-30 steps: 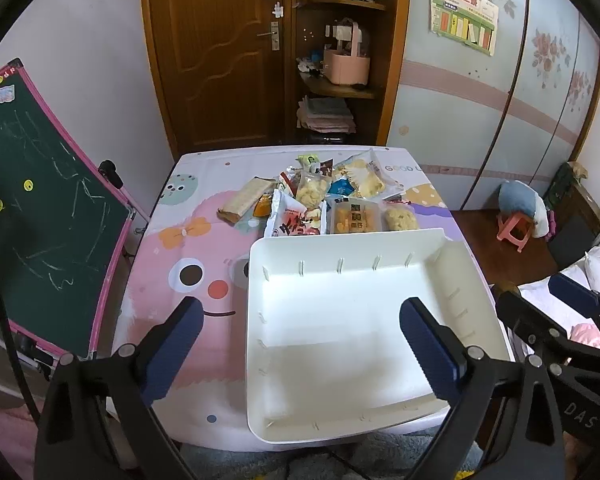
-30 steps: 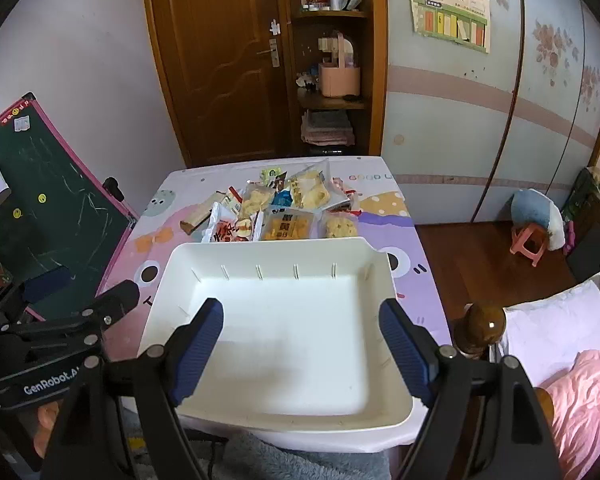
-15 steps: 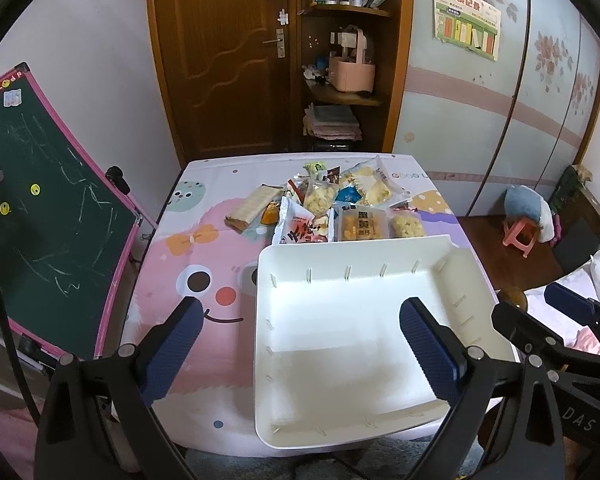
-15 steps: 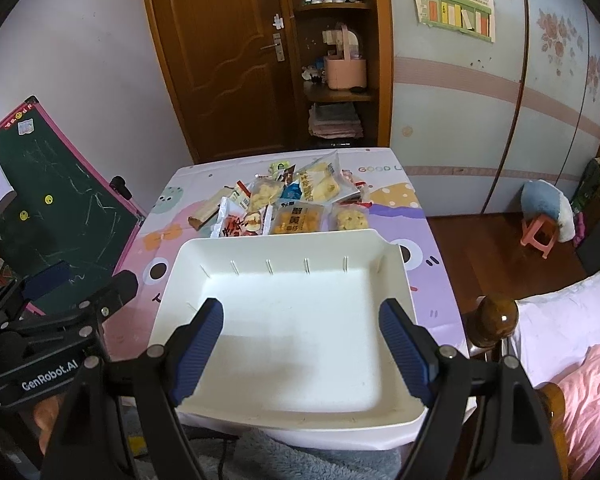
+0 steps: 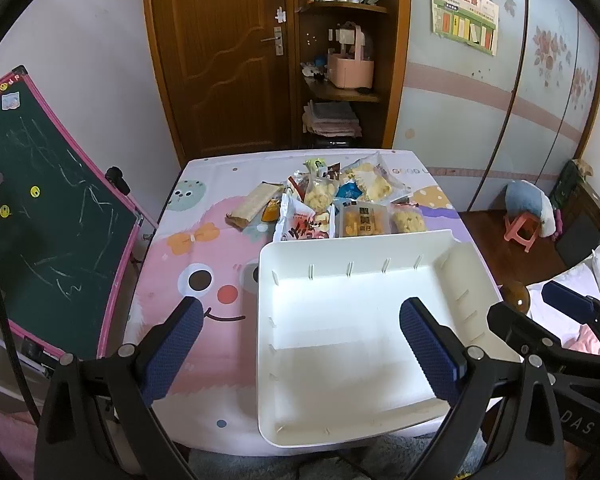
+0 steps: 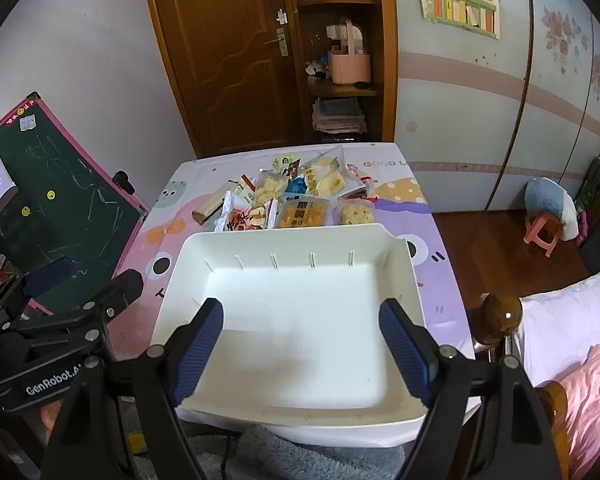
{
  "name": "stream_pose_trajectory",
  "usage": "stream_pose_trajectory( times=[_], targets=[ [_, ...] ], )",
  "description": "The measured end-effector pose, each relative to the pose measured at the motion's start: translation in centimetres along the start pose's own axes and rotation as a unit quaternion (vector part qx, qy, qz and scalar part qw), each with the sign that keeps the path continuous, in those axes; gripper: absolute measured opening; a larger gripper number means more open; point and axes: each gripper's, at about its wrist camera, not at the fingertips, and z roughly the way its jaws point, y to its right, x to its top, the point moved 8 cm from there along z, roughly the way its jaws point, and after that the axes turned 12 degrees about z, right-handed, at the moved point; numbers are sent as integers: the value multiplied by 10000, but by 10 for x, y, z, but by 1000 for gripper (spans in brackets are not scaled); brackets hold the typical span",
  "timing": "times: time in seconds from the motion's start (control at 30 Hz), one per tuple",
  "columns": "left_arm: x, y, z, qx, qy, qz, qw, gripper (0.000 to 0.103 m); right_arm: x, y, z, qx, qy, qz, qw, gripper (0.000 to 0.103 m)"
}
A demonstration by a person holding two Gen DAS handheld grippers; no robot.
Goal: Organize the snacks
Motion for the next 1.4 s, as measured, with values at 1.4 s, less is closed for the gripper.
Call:
stream_pose_trajectory(
  times=[1.4],
  targets=[
    [-8, -5, 13, 66, -195, 109, 9997, 98, -10, -9, 12, 4, -144, 40, 9999, 81]
  ],
)
